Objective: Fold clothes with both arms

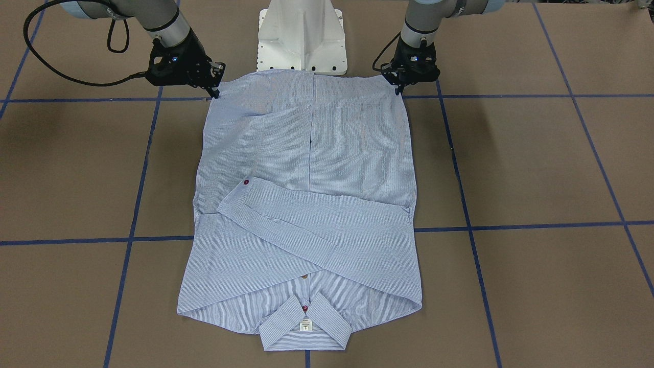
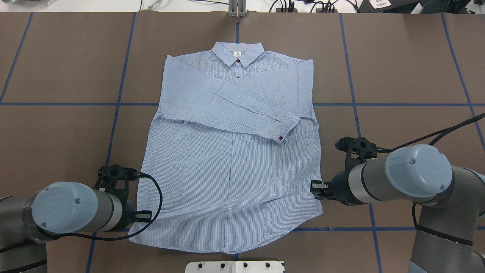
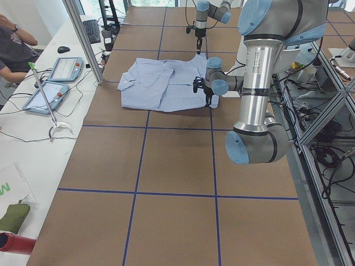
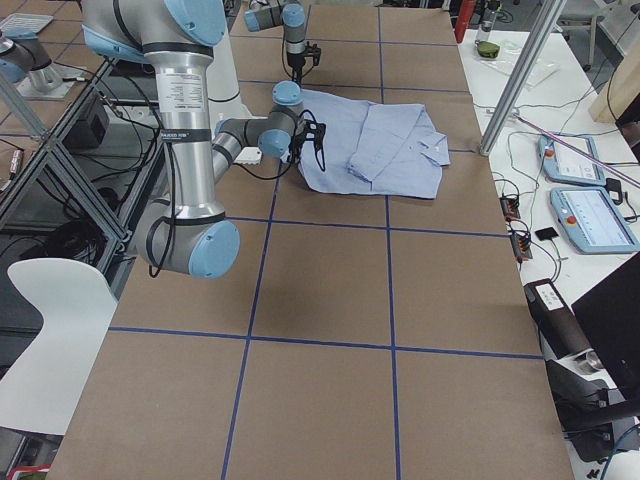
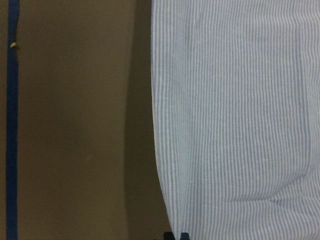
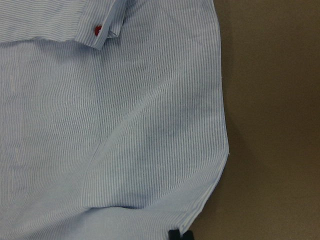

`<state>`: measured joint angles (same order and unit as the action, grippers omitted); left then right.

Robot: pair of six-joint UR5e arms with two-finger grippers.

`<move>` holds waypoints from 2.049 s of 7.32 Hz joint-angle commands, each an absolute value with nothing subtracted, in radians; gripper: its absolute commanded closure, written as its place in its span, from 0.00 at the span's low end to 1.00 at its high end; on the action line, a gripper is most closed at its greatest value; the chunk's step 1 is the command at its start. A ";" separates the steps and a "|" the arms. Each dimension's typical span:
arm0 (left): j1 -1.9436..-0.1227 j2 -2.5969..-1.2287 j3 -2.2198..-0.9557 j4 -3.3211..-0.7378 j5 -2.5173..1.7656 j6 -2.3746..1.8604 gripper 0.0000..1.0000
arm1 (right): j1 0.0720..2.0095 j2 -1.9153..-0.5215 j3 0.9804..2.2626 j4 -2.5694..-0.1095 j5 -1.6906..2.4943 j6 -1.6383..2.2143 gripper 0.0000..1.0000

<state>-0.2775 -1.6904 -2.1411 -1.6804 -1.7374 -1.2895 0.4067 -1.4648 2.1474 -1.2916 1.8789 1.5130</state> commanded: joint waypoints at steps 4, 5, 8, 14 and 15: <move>-0.314 -1.690 -2.128 -1.680 -1.736 -1.181 1.00 | 0.468 -1.470 2.145 -1.292 1.927 1.502 1.00; -0.318 -1.692 -2.126 -1.680 -1.736 -1.178 1.00 | 0.478 -1.468 2.145 -1.292 1.936 1.500 1.00; -0.336 -1.716 -2.132 -1.680 -1.738 -1.178 1.00 | 0.538 -1.468 2.145 -1.281 2.005 1.500 1.00; -0.380 -1.718 -2.126 -1.678 -1.738 -1.136 1.00 | 0.563 -1.473 2.151 -1.278 2.023 1.500 1.00; -0.394 -1.718 -2.126 -1.678 -1.738 -1.112 1.00 | 0.571 -1.473 2.151 -1.278 2.034 1.500 1.00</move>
<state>-0.3767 -1.7181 -2.1271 -1.6787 -1.7380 -1.1436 0.5606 -1.4720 2.1499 -1.2778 2.0244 1.5002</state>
